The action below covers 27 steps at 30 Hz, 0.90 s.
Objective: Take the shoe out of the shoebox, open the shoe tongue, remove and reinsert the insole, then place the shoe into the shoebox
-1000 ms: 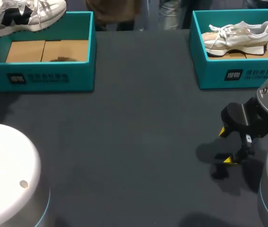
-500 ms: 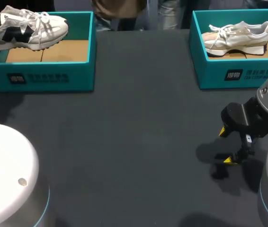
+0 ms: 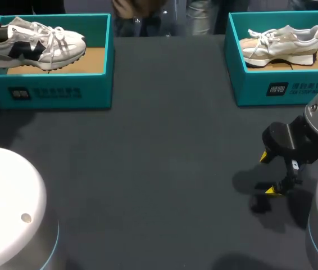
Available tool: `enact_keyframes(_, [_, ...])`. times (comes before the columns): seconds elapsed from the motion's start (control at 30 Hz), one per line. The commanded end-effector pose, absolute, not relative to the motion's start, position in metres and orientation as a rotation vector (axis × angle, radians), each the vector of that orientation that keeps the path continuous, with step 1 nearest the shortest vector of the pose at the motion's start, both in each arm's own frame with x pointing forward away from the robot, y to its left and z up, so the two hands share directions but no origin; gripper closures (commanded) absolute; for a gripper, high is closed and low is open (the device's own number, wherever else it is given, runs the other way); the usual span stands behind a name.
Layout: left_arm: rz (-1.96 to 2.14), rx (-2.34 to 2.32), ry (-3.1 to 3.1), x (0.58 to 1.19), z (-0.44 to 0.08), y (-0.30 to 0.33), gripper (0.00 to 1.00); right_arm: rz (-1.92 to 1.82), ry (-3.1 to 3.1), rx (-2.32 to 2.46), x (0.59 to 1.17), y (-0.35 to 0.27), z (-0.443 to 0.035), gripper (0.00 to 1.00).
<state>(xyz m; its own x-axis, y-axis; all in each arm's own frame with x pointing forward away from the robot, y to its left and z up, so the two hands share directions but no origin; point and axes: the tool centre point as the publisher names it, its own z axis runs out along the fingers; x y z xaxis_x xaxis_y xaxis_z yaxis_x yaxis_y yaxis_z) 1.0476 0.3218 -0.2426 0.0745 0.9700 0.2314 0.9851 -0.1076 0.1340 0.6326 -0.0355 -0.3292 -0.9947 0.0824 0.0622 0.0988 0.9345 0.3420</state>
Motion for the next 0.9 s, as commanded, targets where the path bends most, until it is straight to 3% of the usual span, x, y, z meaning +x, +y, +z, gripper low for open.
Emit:
enact_keyframes(0.03, [-0.412, -2.256, -2.044, 1.050, -0.250, 0.319, 1.00, -0.540, -3.047, -0.143, 0.631, -0.036, -0.329, 0.00])
enact_keyframes(0.9, [-0.423, -2.220, -1.976, 1.051, -0.299, 0.299, 1.00, -0.540, -3.047, -0.143, 0.631, -0.036, -0.329, 0.00])
